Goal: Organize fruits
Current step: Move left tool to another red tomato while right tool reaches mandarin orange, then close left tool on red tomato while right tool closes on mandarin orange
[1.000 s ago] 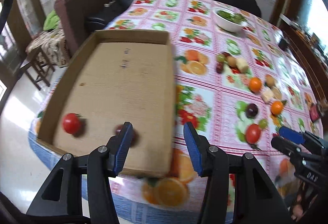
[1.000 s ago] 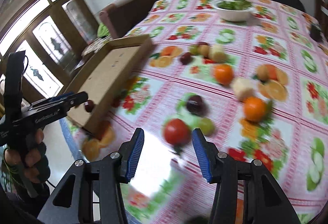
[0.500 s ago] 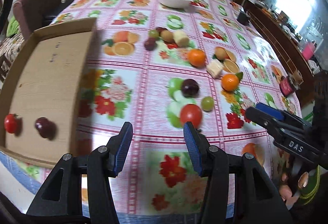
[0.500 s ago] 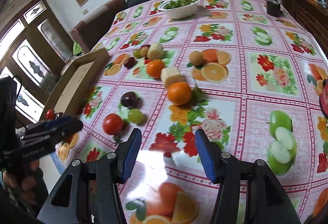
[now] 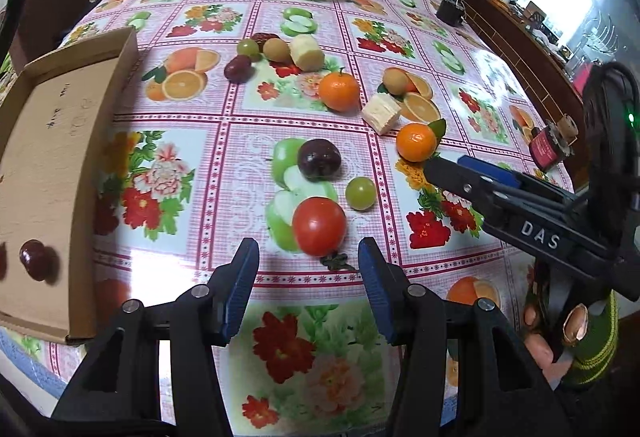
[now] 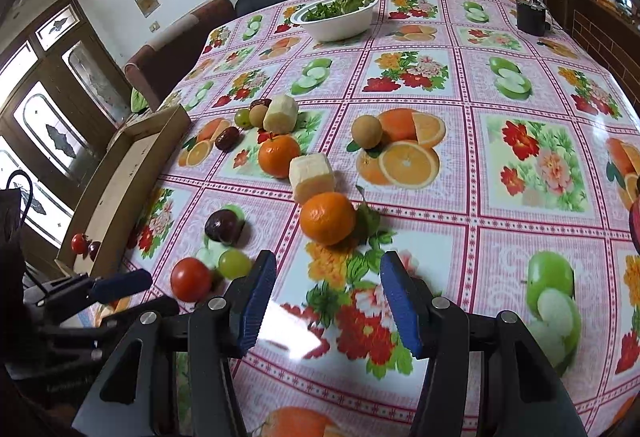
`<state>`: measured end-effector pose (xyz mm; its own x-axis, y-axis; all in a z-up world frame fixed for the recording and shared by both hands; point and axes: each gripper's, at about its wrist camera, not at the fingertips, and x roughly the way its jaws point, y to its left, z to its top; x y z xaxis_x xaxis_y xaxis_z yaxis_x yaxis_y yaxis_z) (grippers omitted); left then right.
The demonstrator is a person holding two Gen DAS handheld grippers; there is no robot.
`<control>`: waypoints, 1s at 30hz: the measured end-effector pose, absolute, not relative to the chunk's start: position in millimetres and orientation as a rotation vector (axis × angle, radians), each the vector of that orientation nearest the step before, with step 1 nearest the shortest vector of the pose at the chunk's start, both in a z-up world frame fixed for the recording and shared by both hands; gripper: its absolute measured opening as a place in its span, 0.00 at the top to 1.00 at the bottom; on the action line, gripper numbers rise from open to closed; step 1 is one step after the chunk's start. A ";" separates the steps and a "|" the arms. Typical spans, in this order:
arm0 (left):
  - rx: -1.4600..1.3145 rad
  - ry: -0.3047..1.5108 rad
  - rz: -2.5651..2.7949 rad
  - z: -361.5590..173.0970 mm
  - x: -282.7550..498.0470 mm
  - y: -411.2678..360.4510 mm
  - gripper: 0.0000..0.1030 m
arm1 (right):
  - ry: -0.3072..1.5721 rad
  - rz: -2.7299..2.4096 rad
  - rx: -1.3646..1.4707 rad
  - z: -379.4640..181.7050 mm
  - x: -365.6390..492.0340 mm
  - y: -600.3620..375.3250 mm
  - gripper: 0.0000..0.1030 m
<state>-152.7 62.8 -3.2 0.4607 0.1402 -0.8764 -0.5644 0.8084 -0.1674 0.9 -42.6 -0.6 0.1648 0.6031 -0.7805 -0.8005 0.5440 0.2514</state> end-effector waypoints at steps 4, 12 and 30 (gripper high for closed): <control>-0.481 1.017 0.452 -8.7 -146.5 64.0 0.51 | 0.986 1.009 -0.242 -2.9 5.7 -36.8 0.45; -0.484 1.020 0.465 -23.0 -135.2 68.8 0.52 | 0.995 1.002 -0.266 -10.0 11.3 -24.7 0.45; -0.446 0.924 0.575 5.4 -163.7 88.4 0.71 | 0.921 1.032 -0.273 12.4 -5.6 -20.6 0.66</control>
<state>-163.7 88.4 5.4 0.4734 0.2681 -0.8390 -0.6345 0.7645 -0.1137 -5.6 -20.6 12.4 0.1919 0.6160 -0.7640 -0.8285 0.5189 0.2103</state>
